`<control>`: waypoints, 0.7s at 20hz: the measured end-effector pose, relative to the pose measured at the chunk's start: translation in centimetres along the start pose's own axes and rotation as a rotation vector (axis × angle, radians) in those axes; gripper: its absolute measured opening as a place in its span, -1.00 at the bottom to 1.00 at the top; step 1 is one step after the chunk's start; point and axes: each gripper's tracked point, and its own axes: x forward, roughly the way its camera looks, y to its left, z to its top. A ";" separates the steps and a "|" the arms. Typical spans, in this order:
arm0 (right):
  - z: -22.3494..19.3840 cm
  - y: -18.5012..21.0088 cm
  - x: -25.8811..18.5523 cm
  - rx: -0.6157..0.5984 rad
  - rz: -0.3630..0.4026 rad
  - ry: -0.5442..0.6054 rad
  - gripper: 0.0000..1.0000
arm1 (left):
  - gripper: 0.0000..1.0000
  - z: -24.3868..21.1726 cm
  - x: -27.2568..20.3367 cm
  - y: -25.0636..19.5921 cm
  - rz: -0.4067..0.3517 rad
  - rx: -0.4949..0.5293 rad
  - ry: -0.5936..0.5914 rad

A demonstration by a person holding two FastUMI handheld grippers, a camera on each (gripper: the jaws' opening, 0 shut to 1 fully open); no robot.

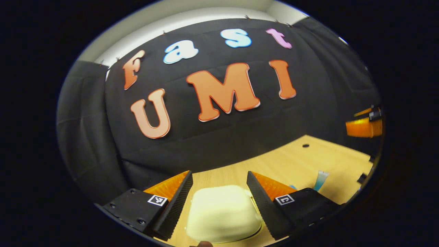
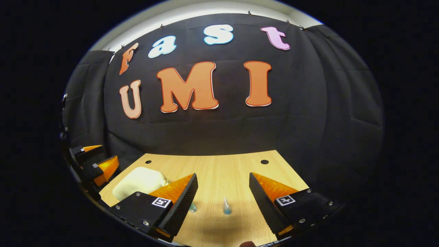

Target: First open the suitcase, pack the skin care products into it, and then close the suitcase.

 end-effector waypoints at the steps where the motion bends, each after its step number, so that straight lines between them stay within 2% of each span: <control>1: -0.4 -0.6 -0.1 0.008 -0.012 0.011 0.90 | 0.96 -1.0 0.3 -0.9 -0.021 0.060 0.019; 5: -2.6 -3.4 -0.2 0.037 -0.069 0.065 0.90 | 0.96 -4.4 1.2 -4.9 -0.075 0.299 0.080; 11: -5.9 -6.5 -0.8 0.081 -0.124 0.156 0.90 | 0.96 -9.3 2.4 -12.1 -0.254 0.628 0.138; 14: -7.2 -8.3 -0.8 0.079 -0.155 0.189 0.90 | 0.96 -13.1 3.3 -13.5 -0.298 0.717 0.212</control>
